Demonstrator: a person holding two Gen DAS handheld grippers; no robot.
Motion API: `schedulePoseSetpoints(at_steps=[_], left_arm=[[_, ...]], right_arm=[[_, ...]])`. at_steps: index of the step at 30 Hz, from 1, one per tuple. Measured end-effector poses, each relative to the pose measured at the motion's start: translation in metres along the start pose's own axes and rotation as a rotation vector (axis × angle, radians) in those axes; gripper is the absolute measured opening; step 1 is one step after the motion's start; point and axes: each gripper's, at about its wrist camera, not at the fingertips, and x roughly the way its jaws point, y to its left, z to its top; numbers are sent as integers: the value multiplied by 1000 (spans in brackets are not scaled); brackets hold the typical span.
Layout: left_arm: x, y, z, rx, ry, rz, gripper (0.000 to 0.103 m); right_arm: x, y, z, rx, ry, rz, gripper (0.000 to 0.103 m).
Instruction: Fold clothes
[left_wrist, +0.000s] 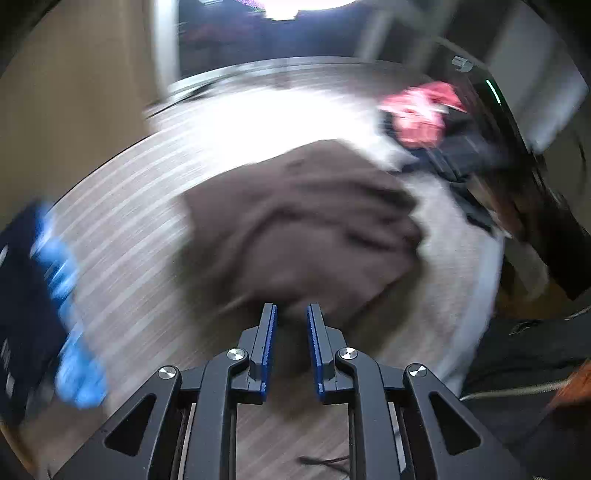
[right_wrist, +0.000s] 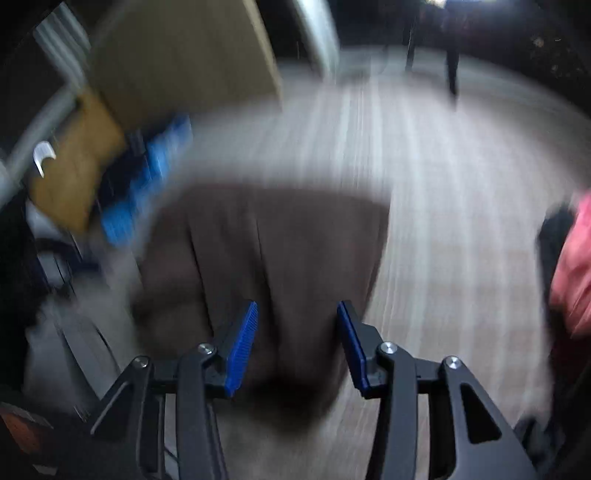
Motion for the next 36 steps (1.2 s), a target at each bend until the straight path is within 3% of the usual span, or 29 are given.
schedulePoseSetpoints(at_steps=[2,6,9,13,17,22,23,25,26,31,35,36], left_arm=[[-5,19,-11,-50,-3,29,15],[-7,36,-17,-102,-44,0,15],[11,33,-6,-60,-48,-36,19],[25,39,7,-31,-36,-34,18],[25,55,21,-14,-52,-18,18],[33,56,50,50,-65,-77,18],[40,54,56,72,-56,-83,18],[54,51,65,101,-31,-89,18],[64,49,69,115,-15,-88,18],[97,49,68,146,51,-40,25],[82,54,63,121,26,-12,22],[76,53,62,119,14,-5,21]], right_arm=[[3,-2,-19,38,72,11,44],[-43,16,-5,16,-50,-41,44],[-51,57,22,-62,-110,66,44],[-5,118,32,-174,-12,199,44],[43,148,29,-199,82,155,44],[50,159,29,-243,52,97,44],[49,162,28,-269,49,90,42],[48,161,27,-303,57,83,12],[48,155,28,-299,76,103,7],[65,135,12,-227,184,210,3],[59,139,-5,-204,276,279,6],[46,138,-6,-211,256,282,7]])
